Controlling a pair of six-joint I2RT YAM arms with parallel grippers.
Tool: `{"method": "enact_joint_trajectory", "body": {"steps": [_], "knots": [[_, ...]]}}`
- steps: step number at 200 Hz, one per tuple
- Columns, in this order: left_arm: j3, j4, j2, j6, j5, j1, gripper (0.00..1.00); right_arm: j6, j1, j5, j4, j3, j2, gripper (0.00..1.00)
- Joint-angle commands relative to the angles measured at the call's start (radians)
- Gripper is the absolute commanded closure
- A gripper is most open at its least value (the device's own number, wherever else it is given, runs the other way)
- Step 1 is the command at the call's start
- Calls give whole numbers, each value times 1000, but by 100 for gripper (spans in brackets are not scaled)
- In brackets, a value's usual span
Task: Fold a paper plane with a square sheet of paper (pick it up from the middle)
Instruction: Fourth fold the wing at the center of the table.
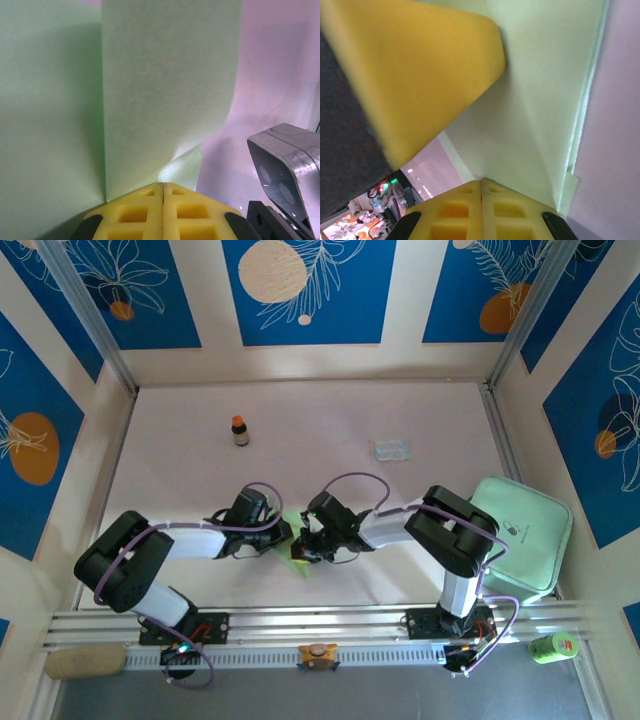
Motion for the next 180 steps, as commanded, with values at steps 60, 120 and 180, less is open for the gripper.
{"method": "enact_joint_trajectory", "body": {"steps": [60, 120, 180], "knots": [[-10, -56, 3, 8, -44, 1, 100, 28, 65, -5, -56, -120, -62, 96], [-8, -66, 0, 10, -46, 6, 100, 9, 97, 14, -117, -173, -123, 96], [-10, -71, 0, 10, -46, 9, 100, 4, 118, 34, -168, -216, -183, 96]]}}
